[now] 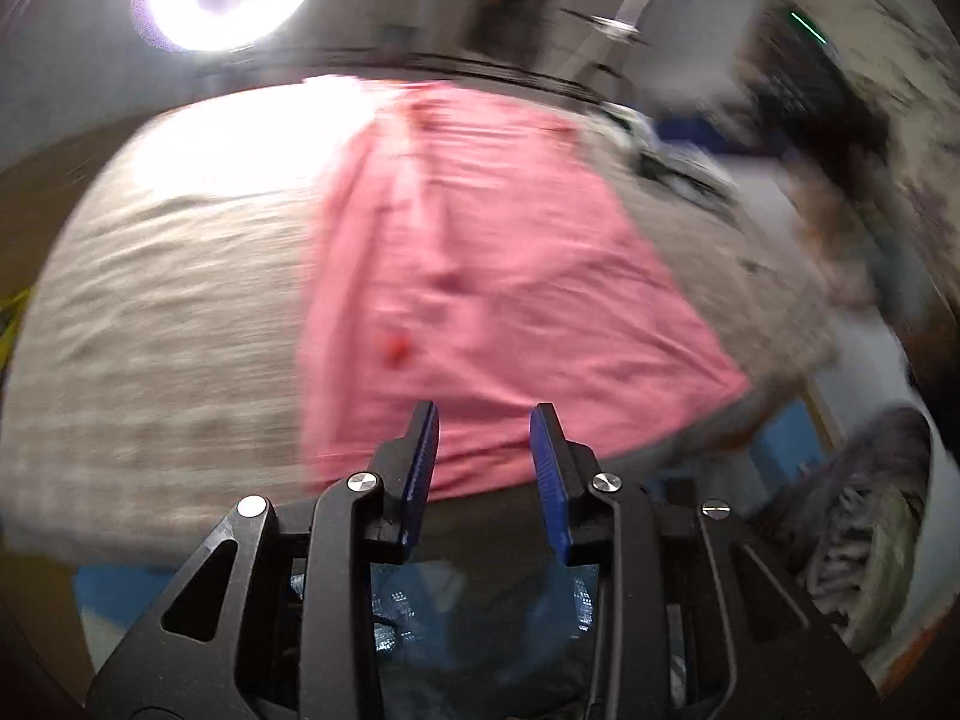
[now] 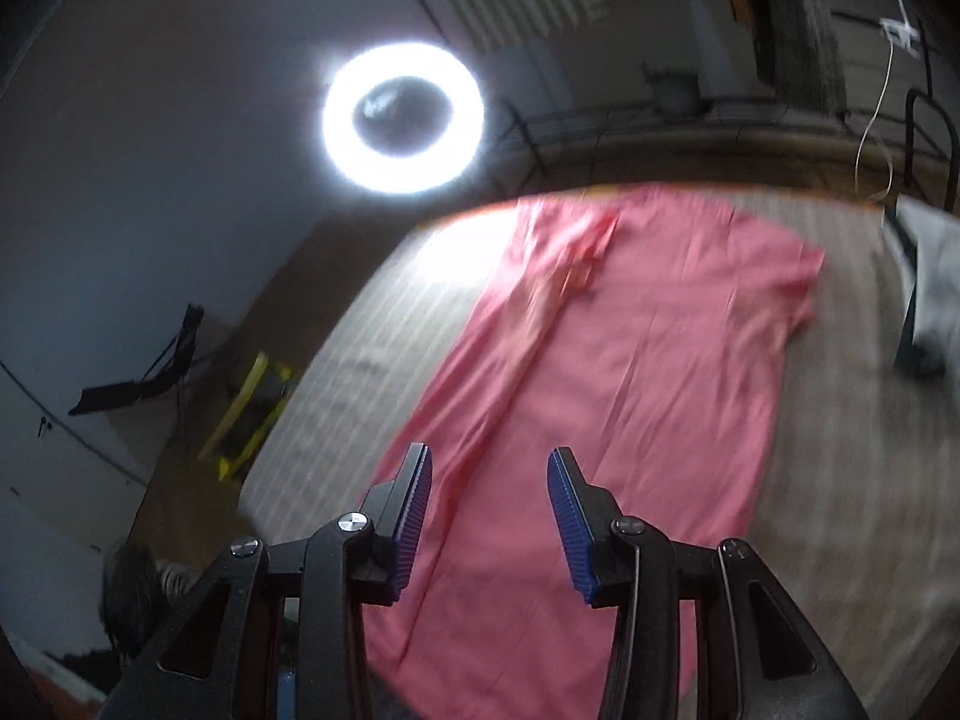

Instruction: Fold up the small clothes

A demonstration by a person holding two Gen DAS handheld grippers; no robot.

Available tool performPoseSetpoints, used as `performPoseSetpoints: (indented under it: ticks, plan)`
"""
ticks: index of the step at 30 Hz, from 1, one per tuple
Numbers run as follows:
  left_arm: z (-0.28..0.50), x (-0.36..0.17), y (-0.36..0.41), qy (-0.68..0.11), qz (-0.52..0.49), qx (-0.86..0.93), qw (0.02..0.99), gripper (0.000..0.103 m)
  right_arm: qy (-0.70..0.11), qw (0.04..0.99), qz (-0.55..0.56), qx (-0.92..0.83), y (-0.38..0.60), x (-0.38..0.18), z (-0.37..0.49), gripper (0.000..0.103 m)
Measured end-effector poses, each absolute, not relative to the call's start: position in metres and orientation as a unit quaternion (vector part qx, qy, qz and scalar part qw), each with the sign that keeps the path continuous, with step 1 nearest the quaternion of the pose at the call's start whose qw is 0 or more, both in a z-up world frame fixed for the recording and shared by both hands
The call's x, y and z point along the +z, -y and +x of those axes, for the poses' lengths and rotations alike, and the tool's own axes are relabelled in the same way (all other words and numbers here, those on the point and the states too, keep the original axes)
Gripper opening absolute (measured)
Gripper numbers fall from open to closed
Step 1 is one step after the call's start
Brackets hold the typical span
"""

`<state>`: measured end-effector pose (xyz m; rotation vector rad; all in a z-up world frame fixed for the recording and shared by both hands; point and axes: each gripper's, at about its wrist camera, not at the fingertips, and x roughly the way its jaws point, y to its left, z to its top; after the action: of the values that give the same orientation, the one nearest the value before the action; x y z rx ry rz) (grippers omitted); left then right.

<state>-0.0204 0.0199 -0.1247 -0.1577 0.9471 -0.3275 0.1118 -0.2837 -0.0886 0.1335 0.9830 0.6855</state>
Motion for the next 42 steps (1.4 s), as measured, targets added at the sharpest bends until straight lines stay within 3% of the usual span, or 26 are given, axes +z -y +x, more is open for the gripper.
performPoseSetpoints:
  ticks: [8, 19, 23, 29, 35, 42]
  plan:
    - [-0.014, -0.125, -0.067, -0.421, -0.07, -0.069, 0.902, 0.032, -0.473, 0.832, -0.013, 0.288, 0.244, -0.151, 0.03, 0.038]
    - [-0.02, -0.116, -0.02, -0.364, -0.02, -0.077, 0.928, 0.032, -0.408, 0.883, -0.012, 0.232, 0.275, -0.121, 0.017, 0.039]
    - [-0.012, -0.128, -0.022, -0.391, -0.055, -0.072, 0.916, 0.032, -0.395, 0.893, -0.019, 0.217, 0.292, -0.111, 0.012, 0.041]
    - [-0.011, -0.158, -0.057, -0.441, -0.139, -0.052, 0.885, 0.032, -0.452, 0.854, 0.031, 0.256, 0.299, -0.139, 0.018, 0.042]
    - [-0.004, -0.19, -0.066, -0.497, -0.195, -0.072, 0.842, 0.032, -0.525, 0.787, 0.037, 0.322, 0.246, -0.187, 0.02, 0.042]
    - [-0.002, -0.2, -0.077, -0.506, -0.239, -0.078, 0.825, 0.031, -0.564, 0.753, 0.041, 0.337, 0.209, -0.218, 0.025, 0.04]
